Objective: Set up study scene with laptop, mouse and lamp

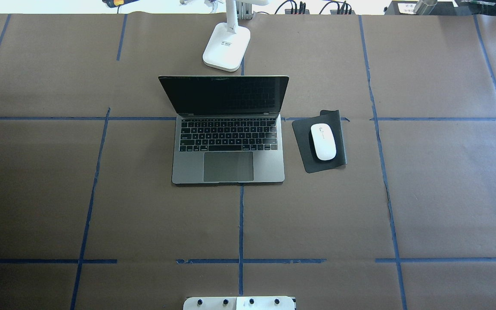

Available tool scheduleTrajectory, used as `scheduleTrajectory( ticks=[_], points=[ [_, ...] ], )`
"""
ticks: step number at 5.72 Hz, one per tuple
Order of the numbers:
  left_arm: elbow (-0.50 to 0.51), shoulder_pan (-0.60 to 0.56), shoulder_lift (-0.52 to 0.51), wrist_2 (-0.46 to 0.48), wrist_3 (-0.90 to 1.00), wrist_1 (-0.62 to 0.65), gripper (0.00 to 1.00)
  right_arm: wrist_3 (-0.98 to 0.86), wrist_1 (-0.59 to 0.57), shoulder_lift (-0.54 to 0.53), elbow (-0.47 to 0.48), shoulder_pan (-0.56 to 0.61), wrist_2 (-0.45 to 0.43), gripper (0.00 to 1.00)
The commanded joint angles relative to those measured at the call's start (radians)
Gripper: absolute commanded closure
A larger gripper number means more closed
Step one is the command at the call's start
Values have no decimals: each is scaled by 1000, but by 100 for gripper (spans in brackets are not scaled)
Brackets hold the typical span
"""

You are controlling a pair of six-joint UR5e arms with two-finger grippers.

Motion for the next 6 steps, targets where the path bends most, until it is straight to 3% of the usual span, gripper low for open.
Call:
scheduleTrajectory(
  ticks=[1, 2, 3, 5, 6],
  points=[
    [-18, 0, 57, -63, -110, -103, 0, 0, -28, -18, -6, 45, 1, 0],
    [-48, 0, 48, -42, -149, -104, 0, 5, -27, -15, -2, 45, -8, 0],
    [-76, 0, 49, 45, -166, -96, 0, 13, -27, -12, -9, 45, -41, 0],
    [-19, 3, 58, 43, -175, -113, 0, 10, -27, -12, -19, 45, -69, 0],
    [2, 5, 29, 43, -225, -149, 0, 13, -104, 11, -9, 42, -60, 0]
  ],
)
